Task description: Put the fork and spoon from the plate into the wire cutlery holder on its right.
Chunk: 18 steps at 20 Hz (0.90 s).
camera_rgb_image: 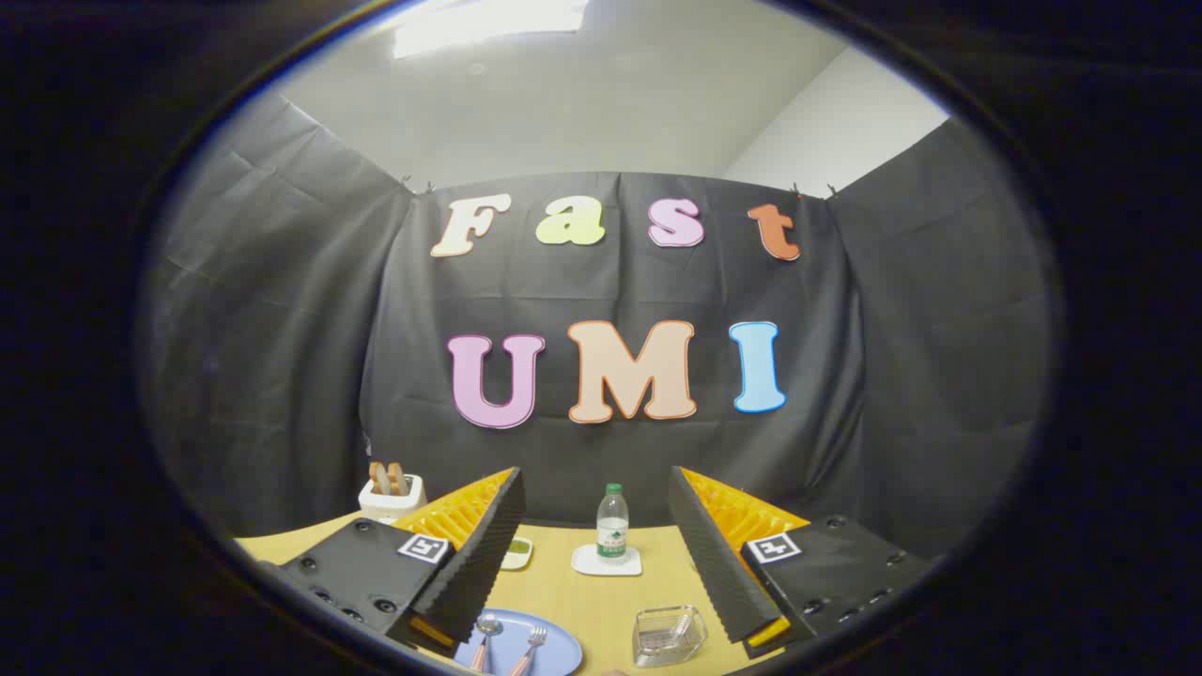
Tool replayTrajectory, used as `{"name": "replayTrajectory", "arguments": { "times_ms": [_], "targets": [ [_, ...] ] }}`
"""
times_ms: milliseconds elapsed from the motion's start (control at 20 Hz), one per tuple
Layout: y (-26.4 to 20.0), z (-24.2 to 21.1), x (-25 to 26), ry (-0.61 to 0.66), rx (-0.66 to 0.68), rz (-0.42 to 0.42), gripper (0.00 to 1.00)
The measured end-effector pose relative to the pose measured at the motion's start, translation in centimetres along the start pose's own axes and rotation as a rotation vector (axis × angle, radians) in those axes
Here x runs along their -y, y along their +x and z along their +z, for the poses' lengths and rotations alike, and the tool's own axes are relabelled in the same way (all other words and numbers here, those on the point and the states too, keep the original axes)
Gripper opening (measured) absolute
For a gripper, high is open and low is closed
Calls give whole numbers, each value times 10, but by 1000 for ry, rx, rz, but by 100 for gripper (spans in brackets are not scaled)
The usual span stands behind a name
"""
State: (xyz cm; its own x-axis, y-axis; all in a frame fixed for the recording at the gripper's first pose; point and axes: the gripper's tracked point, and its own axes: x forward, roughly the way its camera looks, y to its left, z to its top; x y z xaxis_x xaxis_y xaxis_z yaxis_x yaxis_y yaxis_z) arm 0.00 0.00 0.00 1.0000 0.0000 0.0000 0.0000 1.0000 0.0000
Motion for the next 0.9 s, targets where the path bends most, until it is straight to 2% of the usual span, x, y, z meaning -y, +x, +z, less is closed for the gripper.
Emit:
{"name": "replayTrajectory", "arguments": {
  "times_ms": [350, 900],
  "targets": [
    [6, 1, 1, -24, 9, -2, 99],
    [23, -13, -13, 3, -29, 18, 99]
  ]
}}
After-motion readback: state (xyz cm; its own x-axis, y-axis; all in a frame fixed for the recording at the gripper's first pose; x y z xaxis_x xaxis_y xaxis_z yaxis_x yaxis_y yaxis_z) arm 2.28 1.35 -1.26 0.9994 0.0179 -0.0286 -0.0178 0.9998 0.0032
